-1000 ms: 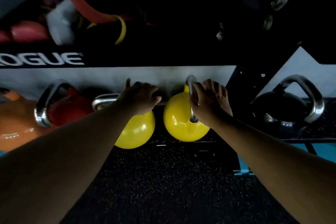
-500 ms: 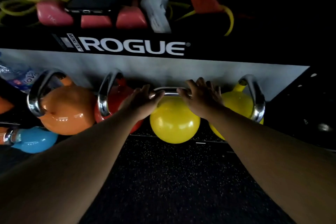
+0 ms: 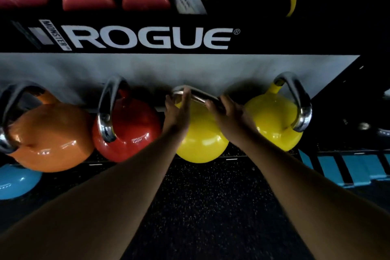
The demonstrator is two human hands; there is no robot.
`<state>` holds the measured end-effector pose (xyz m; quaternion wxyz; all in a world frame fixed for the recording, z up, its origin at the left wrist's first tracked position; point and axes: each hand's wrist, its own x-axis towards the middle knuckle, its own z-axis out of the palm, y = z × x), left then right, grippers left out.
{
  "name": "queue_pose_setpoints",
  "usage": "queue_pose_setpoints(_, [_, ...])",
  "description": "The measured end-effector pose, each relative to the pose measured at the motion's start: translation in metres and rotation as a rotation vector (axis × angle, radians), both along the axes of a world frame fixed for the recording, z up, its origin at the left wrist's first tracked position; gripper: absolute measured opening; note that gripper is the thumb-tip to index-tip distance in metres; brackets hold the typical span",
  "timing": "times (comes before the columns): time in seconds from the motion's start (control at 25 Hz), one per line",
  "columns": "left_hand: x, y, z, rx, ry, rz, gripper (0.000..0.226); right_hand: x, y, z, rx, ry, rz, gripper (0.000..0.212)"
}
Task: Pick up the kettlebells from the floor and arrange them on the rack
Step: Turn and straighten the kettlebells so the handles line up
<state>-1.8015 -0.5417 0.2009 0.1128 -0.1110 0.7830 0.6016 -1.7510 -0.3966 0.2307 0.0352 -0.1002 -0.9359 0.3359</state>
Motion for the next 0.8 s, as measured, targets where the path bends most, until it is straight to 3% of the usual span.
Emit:
queue_pose_setpoints(0.12, [0.008,0.013,-0.003,0.092,-0.033,0.044,0.086,0.0,0.015,0.012,-0.452,-0.142,-0.007,0.047])
queue_pose_setpoints(0.28, [-0.023,0.007,-0.002,0.237,0.062,-0.096,0.068,0.019,-0.026,-0.006,-0.445,-0.003,-0.156,0.038])
queue_pose_setpoints(0.44, [-0.019,0.024,-0.007,0.14,0.155,-0.165,0.056,0.021,-0.024,-0.008,-0.685,0.047,-0.098,0.025])
queue_pose_setpoints(0.6, [-0.035,0.031,-0.001,0.299,0.066,-0.155,0.058,0.011,-0.044,-0.01,-0.816,0.103,-0.135,0.029])
queue_pose_setpoints(0.8, [-0.049,0.024,0.001,0.286,0.044,-0.231,0.057,0.005,-0.062,-0.014,-0.899,0.126,-0.222,0.038])
